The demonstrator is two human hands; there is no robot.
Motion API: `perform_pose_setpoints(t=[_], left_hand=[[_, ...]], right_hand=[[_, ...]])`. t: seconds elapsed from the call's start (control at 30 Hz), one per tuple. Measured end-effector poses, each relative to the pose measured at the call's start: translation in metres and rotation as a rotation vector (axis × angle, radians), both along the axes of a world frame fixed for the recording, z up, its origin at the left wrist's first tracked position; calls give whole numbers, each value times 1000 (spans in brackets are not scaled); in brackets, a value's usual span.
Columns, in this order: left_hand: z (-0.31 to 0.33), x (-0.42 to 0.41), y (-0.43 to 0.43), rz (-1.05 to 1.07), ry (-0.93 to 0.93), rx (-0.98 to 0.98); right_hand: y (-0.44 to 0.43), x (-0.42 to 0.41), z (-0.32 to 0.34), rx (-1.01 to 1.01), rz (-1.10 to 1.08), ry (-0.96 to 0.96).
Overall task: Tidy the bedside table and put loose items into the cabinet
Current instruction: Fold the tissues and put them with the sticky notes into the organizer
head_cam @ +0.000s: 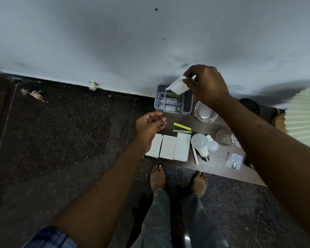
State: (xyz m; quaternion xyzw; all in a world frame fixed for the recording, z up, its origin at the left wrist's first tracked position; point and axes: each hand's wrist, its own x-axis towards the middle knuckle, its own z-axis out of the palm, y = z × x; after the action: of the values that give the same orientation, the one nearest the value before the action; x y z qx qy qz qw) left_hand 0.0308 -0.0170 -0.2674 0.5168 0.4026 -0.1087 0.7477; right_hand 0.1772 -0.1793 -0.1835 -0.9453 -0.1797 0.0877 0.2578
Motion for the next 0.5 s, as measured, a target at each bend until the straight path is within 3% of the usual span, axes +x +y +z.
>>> perform_pose_setpoints(t=[0.5], left_hand=[[-13, -14, -1, -20, 72, 50]], right_hand=[[15, 12, -14, -265, 177, -34]])
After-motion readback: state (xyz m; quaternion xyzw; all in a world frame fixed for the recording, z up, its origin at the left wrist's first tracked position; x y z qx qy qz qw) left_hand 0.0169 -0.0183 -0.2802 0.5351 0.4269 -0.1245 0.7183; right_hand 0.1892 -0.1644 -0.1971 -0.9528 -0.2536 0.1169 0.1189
